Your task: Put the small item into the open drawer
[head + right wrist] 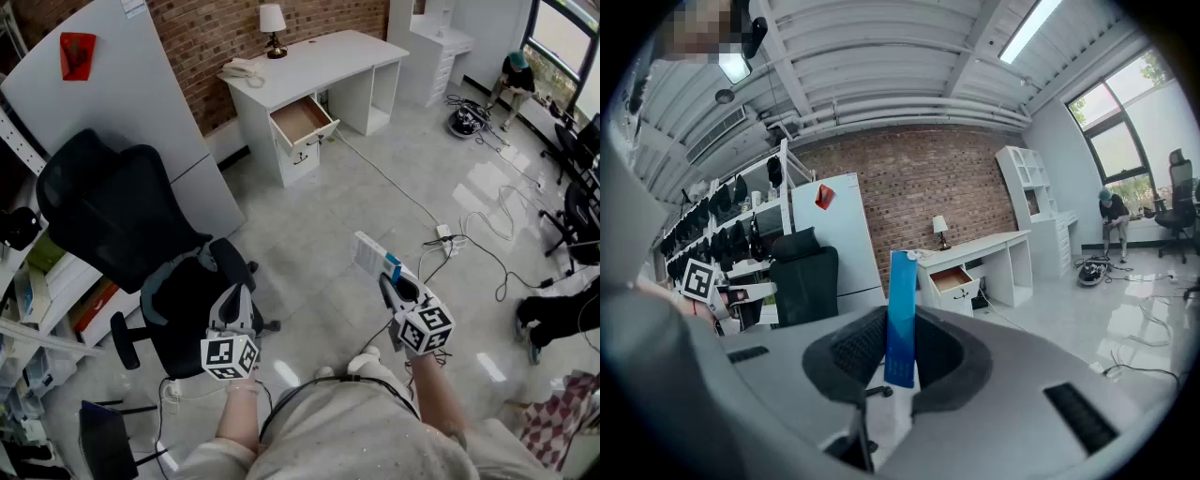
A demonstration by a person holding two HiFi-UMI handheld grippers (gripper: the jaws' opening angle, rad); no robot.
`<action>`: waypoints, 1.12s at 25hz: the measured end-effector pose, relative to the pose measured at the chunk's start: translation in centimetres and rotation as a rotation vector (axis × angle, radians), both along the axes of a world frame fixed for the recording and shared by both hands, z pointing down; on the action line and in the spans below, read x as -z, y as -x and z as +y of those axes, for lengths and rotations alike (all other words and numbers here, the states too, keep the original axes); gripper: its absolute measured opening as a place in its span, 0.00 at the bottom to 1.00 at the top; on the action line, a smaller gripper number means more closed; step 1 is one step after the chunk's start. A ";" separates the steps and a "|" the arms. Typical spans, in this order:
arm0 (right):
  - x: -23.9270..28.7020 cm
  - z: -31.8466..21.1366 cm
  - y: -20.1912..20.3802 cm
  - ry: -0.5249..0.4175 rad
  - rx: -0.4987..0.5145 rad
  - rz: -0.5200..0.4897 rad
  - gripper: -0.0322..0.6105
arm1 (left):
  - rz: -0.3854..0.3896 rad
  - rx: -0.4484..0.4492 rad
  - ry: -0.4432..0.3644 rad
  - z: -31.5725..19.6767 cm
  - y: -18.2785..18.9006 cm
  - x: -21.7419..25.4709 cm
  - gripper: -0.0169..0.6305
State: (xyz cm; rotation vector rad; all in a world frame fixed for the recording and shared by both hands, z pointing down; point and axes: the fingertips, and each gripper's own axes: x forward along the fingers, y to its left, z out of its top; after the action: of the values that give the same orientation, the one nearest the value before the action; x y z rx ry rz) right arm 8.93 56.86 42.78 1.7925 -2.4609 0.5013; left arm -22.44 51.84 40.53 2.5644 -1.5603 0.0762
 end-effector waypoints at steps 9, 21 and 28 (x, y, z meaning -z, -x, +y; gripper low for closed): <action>0.3 -0.3 0.4 -0.006 -0.013 0.020 0.16 | 0.009 0.006 -0.023 -0.5 0.9 0.7 0.03; 2.3 -1.0 -0.8 -0.053 -0.036 0.032 0.16 | 0.047 -0.011 -0.008 -0.7 0.7 0.1 0.03; 1.5 -3.2 -1.8 -0.038 -0.059 0.020 0.16 | 0.033 -0.058 0.003 -2.4 -0.9 -0.6 0.03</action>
State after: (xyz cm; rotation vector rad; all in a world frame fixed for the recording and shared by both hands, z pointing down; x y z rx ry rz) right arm 10.70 53.71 41.27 1.8800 -2.4263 0.4410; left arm -21.56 49.49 41.10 2.5950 -1.4740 0.0412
